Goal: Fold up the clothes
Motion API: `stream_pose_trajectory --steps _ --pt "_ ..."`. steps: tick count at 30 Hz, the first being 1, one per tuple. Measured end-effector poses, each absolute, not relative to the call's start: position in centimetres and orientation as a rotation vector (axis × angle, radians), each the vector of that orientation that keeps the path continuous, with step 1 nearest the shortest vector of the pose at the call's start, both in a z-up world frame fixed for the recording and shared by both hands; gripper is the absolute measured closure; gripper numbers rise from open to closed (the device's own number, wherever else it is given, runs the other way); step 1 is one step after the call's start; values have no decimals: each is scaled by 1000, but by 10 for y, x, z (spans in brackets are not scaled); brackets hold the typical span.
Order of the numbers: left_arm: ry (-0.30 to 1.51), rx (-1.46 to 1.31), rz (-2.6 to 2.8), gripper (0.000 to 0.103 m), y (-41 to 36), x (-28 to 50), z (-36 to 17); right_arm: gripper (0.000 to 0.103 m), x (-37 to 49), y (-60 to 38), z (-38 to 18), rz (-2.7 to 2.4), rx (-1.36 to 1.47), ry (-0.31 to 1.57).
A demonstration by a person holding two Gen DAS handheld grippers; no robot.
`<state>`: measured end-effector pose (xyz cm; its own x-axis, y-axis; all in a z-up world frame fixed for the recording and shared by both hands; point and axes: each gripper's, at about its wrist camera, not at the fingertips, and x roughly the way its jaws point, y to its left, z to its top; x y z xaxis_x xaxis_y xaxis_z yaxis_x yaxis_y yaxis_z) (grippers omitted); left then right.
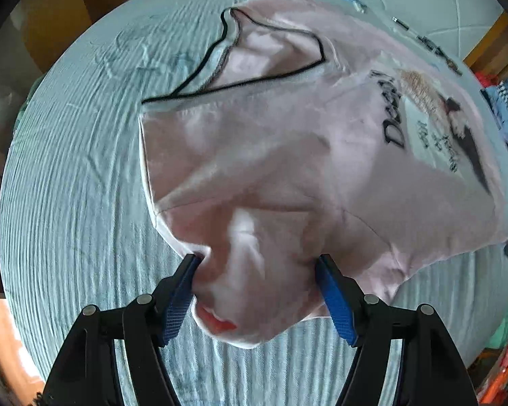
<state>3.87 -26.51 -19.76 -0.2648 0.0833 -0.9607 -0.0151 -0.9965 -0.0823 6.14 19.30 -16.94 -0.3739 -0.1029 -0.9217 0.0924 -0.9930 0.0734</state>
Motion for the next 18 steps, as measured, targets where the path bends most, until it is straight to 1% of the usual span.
stream_pose_trajectory --steps 3,5,6,9,10,11,12,13,14,18 --pt "-18 -1864 2456 29 -259 40 -201 44 59 188 -176 -2514 1678 29" --pt "46 -1847 2454 20 -252 43 -204 44 57 184 -180 -2518 1670 61" --pt "68 -1835 2461 19 -251 44 -205 44 57 182 -181 -2526 1661 82" --pt "41 -1820 2464 21 -255 47 -206 44 56 178 -182 -2539 1639 121" --pt "45 -1821 2467 30 -256 48 -205 44 56 177 -182 -2542 1635 130" --pt "41 -1820 2468 52 -256 50 -201 44 55 176 -182 -2542 1635 138" --pt "35 -1817 2471 69 -257 51 -197 48 54 175 -181 -2538 1638 144" --pt "24 -1812 2477 89 -258 52 -191 78 54 175 -179 -2536 1639 140" --pt "13 -1802 2483 90 -259 52 -184 90 54 175 -175 -2534 1637 126" --pt "-26 -1696 2508 91 -259 42 -147 92 47 183 -153 -2522 1603 22"
